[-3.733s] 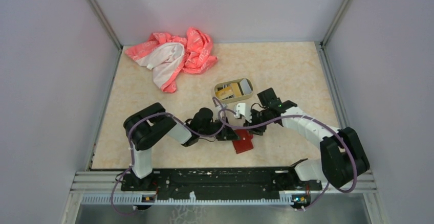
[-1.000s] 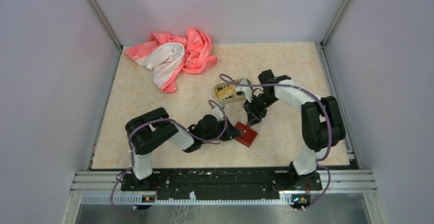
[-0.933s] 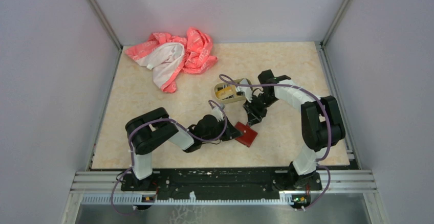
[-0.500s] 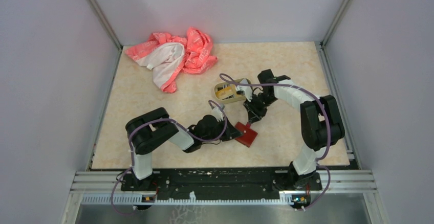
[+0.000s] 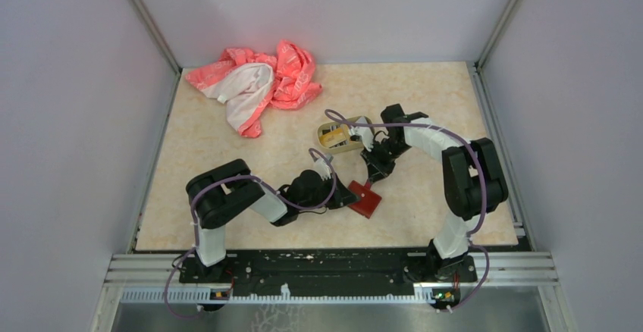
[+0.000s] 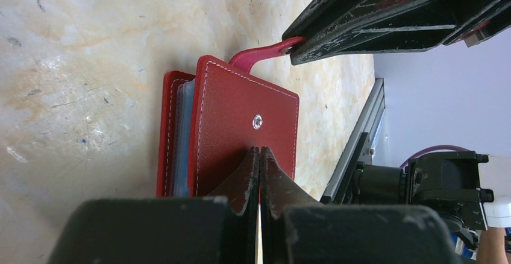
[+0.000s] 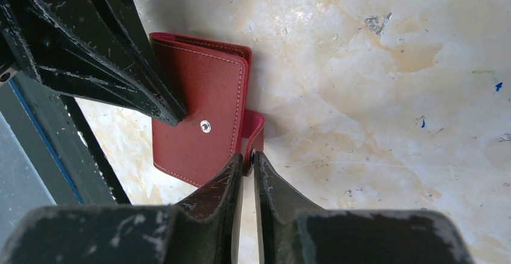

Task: Put the credit cards into the card holder
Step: Close the card holder at the center of the board.

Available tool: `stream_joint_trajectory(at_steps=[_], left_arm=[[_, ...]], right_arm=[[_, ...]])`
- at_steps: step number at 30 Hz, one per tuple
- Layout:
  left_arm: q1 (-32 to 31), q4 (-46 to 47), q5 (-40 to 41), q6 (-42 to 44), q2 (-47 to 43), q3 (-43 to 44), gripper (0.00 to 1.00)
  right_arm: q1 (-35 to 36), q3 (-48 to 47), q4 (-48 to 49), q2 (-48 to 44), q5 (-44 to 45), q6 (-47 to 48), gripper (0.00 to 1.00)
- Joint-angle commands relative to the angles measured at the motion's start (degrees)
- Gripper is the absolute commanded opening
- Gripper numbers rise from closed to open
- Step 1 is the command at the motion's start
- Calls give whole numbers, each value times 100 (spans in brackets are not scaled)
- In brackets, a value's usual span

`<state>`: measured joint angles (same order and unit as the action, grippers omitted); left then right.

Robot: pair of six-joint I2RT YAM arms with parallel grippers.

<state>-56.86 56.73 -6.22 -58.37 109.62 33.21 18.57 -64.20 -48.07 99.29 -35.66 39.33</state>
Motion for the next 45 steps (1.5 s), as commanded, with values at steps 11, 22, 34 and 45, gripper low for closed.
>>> stream_joint_trajectory(at_steps=[11,22,34,45], left_arm=[[35,22,-108,63,113,-82,0],[35,49,-108,54,112,-106,0],[36,66,-116,45,113,-106,0],[107,67,-170,-58,72,-135,0]], right_arm=[[-42,-163,35,-231,-159,-66,20],[-115,-179,26,-339,-222,-75,18],[-118,-191,28,-315,-292,-92,8],[-122,-191,-143,-341,-454,104,0]])
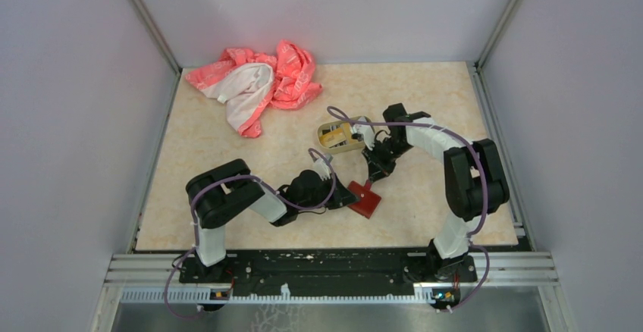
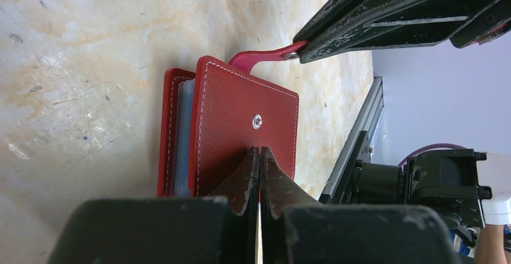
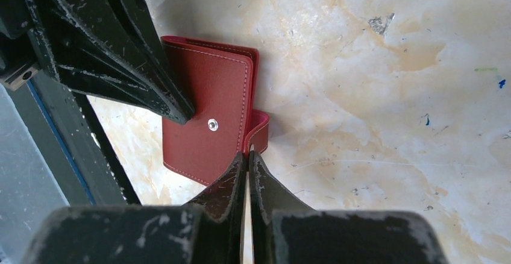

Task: Put the credit cards into the card holder
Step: Close the card holder at the center of the board.

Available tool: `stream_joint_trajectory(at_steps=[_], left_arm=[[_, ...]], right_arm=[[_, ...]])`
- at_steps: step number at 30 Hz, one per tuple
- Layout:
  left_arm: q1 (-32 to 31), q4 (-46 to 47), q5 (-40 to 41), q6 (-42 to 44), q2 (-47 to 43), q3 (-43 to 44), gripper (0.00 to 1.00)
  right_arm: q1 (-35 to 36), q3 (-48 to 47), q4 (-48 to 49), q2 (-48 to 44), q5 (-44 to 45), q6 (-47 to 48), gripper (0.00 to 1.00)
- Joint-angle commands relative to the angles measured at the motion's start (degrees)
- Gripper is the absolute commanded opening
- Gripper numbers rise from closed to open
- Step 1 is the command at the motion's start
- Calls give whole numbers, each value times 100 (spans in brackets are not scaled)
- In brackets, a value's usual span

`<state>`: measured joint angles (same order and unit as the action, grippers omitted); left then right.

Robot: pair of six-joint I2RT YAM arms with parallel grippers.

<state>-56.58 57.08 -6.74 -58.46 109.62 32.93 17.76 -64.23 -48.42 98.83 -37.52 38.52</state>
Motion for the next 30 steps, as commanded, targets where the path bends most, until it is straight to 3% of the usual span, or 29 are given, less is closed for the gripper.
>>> stream_joint_trajectory(at_steps=[1,23,30], left_arm=[[111,89,-158,-92,68,-129,0],[432,1373,-701,-907,546,-495,0],[437,1385,-709,-957,608,-485,0]], right_arm=[[-40,-187,-142,-300,-299,227,0],[842,432,119,-601,268,1007,0],[1019,503,283,-657,375,932,0]])
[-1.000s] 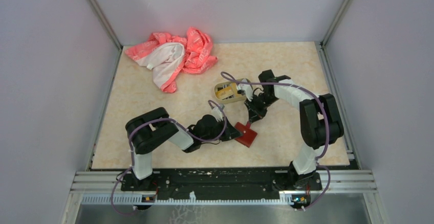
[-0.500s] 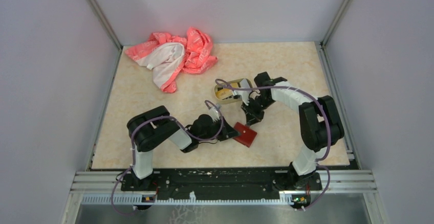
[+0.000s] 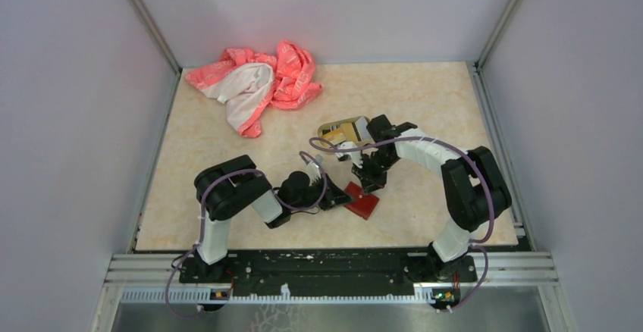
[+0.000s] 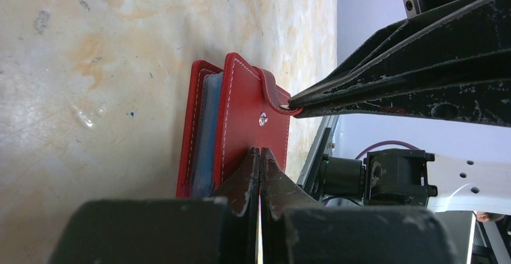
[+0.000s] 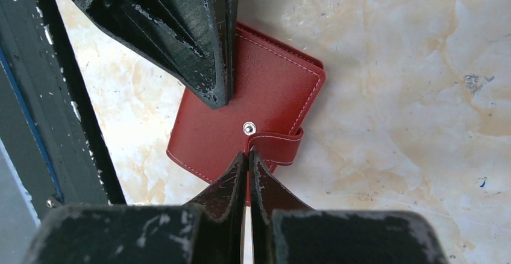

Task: Put the credit cards into the card holder
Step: Close the card holder at the center of the board.

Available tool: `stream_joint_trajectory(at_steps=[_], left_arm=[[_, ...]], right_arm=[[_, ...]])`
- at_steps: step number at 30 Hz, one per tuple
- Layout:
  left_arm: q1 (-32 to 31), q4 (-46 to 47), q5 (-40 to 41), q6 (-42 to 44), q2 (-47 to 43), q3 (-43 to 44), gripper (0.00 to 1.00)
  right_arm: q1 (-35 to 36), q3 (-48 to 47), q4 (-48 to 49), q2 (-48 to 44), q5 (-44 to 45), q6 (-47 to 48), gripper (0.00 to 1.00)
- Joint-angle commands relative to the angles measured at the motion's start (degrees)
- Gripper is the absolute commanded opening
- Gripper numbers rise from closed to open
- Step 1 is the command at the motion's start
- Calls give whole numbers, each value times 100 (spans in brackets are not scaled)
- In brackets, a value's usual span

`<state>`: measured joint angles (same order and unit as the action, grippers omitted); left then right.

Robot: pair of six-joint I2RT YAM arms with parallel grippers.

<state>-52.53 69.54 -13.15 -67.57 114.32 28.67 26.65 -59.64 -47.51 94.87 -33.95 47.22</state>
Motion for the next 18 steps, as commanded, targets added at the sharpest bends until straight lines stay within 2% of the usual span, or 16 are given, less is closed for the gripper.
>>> stream_joint_trajectory(at_steps=[1,18], left_arm=[[33,147,-71,-51,150,-55,0],[33,231,-118,-89,196,-46,0]], right_arm=[[160,55,219,-275,39,48,0],[554,194,532,-378,431,-101,0]])
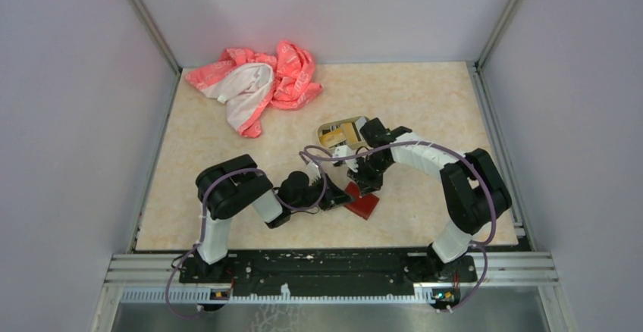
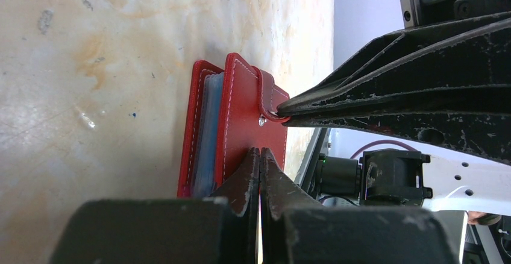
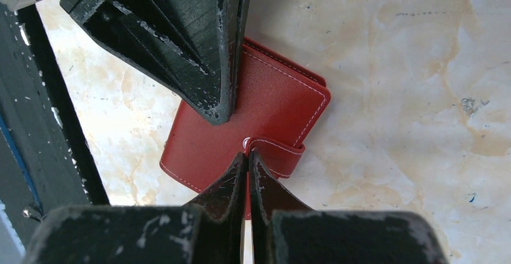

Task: Put the credit cards into the card holder
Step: Close the card holder at the center of the board.

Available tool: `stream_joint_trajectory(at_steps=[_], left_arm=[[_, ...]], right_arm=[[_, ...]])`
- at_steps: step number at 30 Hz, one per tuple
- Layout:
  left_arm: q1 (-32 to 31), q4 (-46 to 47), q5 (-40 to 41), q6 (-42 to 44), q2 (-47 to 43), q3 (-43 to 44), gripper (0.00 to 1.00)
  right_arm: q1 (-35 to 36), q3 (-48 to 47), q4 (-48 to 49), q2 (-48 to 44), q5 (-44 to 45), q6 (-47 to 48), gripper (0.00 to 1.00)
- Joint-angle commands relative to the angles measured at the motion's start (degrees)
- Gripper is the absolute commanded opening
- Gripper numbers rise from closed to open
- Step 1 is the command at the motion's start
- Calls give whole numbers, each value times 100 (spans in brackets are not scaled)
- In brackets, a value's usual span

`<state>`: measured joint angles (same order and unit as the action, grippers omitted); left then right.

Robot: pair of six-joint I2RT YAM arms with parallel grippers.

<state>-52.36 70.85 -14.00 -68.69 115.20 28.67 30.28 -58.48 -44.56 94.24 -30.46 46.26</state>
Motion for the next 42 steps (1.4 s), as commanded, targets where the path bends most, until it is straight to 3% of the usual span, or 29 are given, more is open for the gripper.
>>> stream_joint_trajectory(at_steps=[1,20,42], left_arm=[[15,104,-33,24,108,-45,0],[24,148,-50,4,134,-63,0],[24,217,-57,-29,161,-80,0]], right_arm=[[231,94,259,-329,126,-3,0],[628,155,139,-468,864,211,0],[855,232,183,-431,814,155,0]])
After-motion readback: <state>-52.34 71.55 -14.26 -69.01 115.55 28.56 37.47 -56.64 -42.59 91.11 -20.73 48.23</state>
